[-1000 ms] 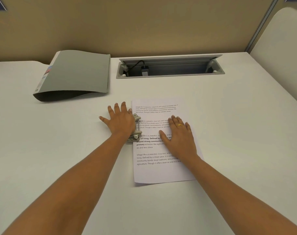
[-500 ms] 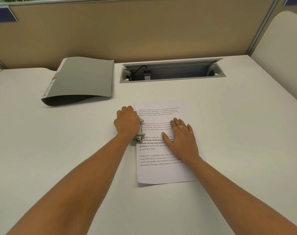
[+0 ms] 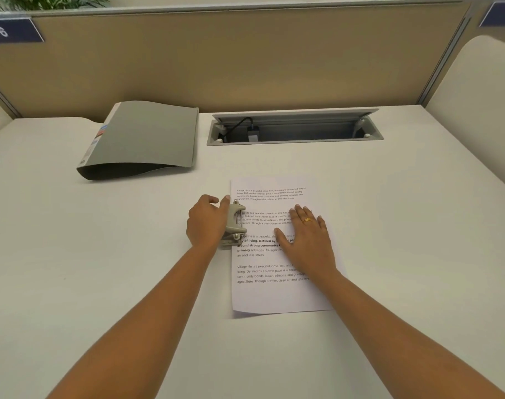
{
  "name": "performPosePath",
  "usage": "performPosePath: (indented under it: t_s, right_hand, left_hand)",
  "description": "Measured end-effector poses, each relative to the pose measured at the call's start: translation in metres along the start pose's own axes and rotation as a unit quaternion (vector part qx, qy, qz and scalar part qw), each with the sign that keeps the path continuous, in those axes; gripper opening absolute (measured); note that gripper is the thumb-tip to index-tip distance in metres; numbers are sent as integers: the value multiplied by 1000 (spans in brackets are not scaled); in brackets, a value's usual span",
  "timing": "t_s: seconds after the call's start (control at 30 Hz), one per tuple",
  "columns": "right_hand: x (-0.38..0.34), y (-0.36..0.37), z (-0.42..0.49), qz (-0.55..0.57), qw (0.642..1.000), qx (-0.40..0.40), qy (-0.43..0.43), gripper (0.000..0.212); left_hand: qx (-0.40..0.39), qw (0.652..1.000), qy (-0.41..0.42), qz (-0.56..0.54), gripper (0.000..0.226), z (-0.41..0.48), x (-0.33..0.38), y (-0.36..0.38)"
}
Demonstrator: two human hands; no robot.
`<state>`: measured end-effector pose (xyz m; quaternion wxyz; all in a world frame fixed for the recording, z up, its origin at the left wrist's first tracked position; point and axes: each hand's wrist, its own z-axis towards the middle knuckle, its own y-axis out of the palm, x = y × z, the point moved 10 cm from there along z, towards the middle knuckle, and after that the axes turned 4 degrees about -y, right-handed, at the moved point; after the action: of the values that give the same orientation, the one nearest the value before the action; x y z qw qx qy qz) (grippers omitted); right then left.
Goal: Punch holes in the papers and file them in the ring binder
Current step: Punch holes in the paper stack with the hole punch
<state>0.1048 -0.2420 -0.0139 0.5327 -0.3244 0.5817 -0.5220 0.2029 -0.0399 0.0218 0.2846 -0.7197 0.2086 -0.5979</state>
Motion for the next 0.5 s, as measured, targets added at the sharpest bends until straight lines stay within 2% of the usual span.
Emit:
performPosePath:
  t_s: [0.13, 0.3, 0.5]
  right_hand:
    - [0, 1, 0, 3, 1000, -5, 1, 78]
    - [0, 0, 0, 10, 1000, -3, 1, 77]
    - [0, -1, 0, 0, 1000, 3, 1, 95]
  left_hand:
    - [-18, 999, -2, -38, 38, -12, -7, 2]
    - [-23, 999, 8, -33, 32, -17, -5, 1]
    - [-26, 999, 6, -41, 31, -17, -4, -1]
